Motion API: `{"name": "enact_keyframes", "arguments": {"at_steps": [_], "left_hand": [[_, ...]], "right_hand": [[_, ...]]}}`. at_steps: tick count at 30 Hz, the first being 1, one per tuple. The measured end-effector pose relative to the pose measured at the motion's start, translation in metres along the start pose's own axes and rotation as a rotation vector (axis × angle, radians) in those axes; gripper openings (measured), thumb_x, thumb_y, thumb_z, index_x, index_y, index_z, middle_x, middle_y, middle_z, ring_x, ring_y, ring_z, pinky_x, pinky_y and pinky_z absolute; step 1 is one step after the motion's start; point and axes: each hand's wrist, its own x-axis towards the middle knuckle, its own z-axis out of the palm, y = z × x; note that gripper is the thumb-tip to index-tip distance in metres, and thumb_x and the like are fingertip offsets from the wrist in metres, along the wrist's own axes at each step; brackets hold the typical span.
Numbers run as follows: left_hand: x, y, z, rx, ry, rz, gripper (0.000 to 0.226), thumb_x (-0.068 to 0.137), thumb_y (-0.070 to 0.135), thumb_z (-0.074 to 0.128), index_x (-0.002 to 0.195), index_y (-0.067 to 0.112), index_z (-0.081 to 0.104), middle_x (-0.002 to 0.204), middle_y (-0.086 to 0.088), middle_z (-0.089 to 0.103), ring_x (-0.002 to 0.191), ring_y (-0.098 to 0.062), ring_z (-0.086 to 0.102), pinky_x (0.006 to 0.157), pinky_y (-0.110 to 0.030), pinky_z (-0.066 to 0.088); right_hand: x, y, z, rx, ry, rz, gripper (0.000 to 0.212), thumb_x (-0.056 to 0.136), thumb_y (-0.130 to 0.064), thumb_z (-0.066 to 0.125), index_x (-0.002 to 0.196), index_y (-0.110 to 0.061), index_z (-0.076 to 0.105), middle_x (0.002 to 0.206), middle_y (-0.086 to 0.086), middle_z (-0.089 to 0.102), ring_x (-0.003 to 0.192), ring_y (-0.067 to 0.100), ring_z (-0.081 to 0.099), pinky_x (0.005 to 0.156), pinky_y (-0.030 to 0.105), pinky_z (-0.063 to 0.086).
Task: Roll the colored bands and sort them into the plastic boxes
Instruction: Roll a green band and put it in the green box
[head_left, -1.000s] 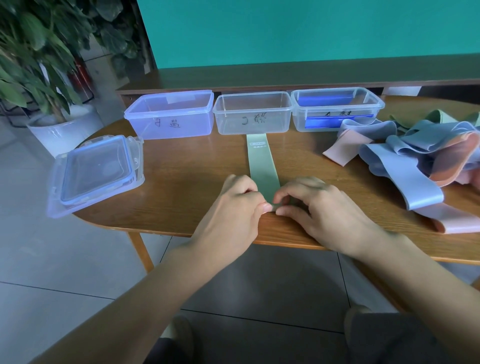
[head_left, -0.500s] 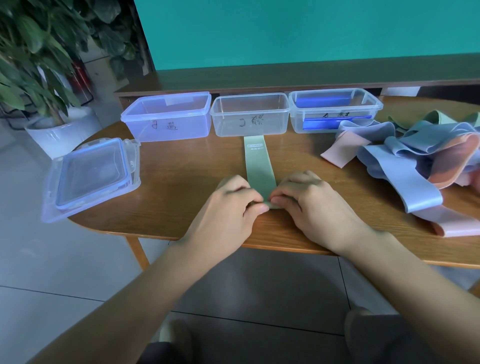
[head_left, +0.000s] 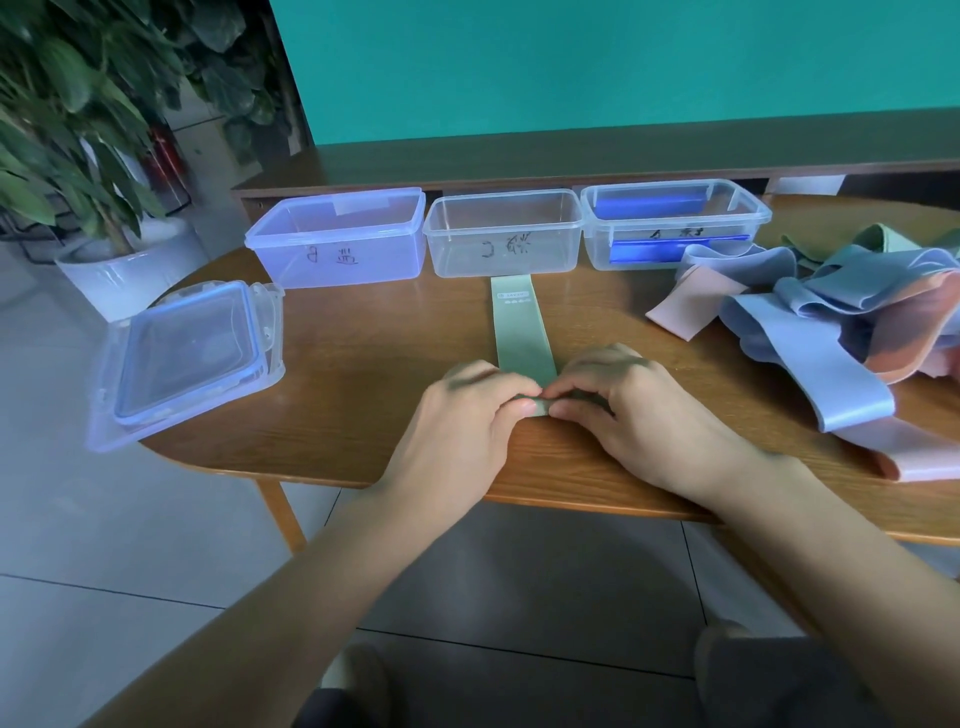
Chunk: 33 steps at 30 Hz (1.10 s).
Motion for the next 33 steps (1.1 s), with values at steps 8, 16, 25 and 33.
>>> {"name": "enact_keyframes", "arguments": {"at_steps": [8,16,25,33], "left_hand": [[0.006,-0.002,0.002,-0.038,-0.057,-0.116,0.013,0.088,0.022,0.075,0.100,0.022,0.077,0.100,0.008,0.064,0.084,-0.002,0.053,0.078,-0.007,0.037],[0.012,-0.003,0.004,-0.027,-0.057,-0.146,0.014,0.093,0.023,0.070,0.105,0.021,0.077,0.096,0.004,0.068,0.085,-0.011,0.061,0.078,-0.016,0.042],[0.011,-0.001,0.002,0.001,-0.038,-0.122,0.020,0.092,0.033,0.071,0.106,0.019,0.076,0.102,0.005,0.064,0.087,-0.008,0.057,0.083,-0.021,0.046],[0.019,-0.011,0.004,0.015,-0.053,-0.106,0.019,0.096,0.024,0.067,0.109,0.016,0.078,0.099,0.001,0.061,0.090,-0.013,0.058,0.083,-0.018,0.041]], "right_hand": [[0.001,-0.004,0.002,-0.058,0.023,0.031,0.018,0.098,-0.026,0.063,0.111,-0.022,0.076,0.110,-0.003,0.055,0.105,0.021,0.055,0.090,0.036,0.049],[0.003,-0.007,0.000,0.007,0.067,0.071,0.014,0.092,-0.018,0.071,0.106,-0.021,0.072,0.101,-0.006,0.065,0.089,0.010,0.060,0.087,0.032,0.050],[0.010,-0.005,0.002,-0.030,0.049,0.074,0.015,0.099,-0.021,0.062,0.102,-0.017,0.076,0.102,0.001,0.066,0.095,0.020,0.061,0.087,0.036,0.049],[0.011,-0.005,0.000,0.032,0.105,0.127,0.022,0.094,-0.020,0.071,0.115,-0.022,0.077,0.113,-0.007,0.062,0.098,0.007,0.059,0.094,0.018,0.043]]}}
